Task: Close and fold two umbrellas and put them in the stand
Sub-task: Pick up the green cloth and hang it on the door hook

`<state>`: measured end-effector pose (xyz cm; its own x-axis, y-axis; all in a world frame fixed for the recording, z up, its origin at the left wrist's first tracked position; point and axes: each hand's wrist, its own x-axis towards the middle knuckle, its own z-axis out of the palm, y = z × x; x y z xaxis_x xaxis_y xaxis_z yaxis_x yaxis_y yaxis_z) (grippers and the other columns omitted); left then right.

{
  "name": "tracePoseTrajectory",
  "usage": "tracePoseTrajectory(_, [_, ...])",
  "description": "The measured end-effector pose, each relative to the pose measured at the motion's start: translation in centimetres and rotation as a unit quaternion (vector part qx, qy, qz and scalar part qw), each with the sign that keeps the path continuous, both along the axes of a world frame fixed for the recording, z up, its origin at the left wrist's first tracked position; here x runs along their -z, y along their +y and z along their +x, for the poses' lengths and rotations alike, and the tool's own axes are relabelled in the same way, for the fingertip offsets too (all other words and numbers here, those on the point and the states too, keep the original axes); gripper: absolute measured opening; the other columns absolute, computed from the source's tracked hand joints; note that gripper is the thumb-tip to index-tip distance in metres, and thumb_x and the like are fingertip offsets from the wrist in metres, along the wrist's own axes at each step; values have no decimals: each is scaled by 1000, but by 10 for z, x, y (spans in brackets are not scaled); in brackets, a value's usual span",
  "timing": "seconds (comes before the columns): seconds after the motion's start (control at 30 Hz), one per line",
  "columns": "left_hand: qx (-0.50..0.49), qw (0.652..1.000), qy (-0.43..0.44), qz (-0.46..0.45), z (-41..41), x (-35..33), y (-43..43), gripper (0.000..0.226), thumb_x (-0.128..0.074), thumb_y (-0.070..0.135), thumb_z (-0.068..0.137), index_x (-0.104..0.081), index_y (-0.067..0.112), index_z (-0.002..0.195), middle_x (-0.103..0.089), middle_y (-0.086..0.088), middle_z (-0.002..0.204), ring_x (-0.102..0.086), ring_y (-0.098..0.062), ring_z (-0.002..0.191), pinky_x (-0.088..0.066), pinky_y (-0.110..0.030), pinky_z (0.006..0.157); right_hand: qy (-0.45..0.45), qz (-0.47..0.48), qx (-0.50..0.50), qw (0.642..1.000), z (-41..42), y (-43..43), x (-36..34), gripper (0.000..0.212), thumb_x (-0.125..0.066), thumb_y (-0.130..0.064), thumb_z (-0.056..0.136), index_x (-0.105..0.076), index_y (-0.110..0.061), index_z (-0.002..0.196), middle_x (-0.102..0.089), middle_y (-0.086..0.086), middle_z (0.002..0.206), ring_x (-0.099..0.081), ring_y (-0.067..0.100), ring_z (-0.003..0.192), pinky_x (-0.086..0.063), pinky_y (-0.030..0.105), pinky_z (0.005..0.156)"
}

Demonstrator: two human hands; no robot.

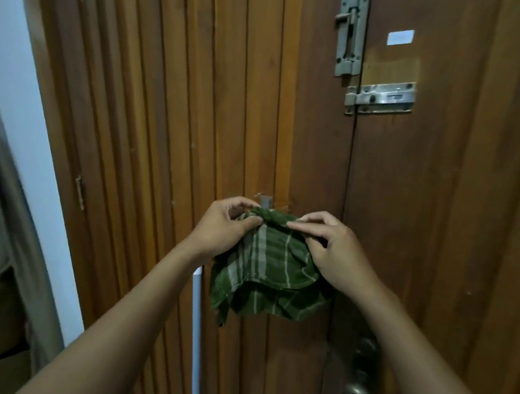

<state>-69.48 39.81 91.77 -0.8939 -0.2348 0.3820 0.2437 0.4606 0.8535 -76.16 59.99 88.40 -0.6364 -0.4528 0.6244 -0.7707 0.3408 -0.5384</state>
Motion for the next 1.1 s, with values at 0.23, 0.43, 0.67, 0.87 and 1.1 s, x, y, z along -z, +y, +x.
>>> tracePoseTrajectory(0.23, [-66,985,103,-124,-77,11,-49,11,-64,16,90,-72,24,90,-71,12,87,-66,1,80,-52,-13,66,80,132,168,973,-43,-77,-13,37,-49,-24,98,-58,-43,128,-45,-11,113,-55,13,79,-49,30,65])
tracePoseTrajectory(0.43, [-62,966,131,-213,-96,49,-64,34,-61,22,89,-57,34,121,-67,12,113,-63,-9,102,-56,-33,85,96,168,312,930,-31,-101,19,40,-47,-31,99,-48,-43,138,-48,-7,124,-57,16,70,-37,22,54])
tracePoseTrajectory(0.67, [3,937,240,-252,-98,79,-74,23,-59,25,94,-64,21,115,-63,8,103,-61,-9,92,-51,-24,71,71,74,379,920,-19,-114,40,33,-51,-30,98,-58,-37,129,-56,-13,123,-64,13,85,-44,24,56])
tracePoseTrajectory(0.87, [66,963,189,-179,-98,84,-72,32,-51,27,99,-63,17,127,-64,8,115,-60,-9,106,-52,-29,88,41,94,378,920,-18,-119,46,39,-48,-23,99,-53,-32,136,-52,-12,129,-48,13,118,-48,28,81])
tracePoseTrajectory(1.1, [117,968,145,-170,-75,91,-103,43,-53,29,98,-52,21,140,-57,7,125,-54,-6,113,-42,-15,89,60,47,382,921,3,-125,62,37,-48,-33,99,-57,-28,134,-52,-8,135,-48,15,125,-41,39,104])
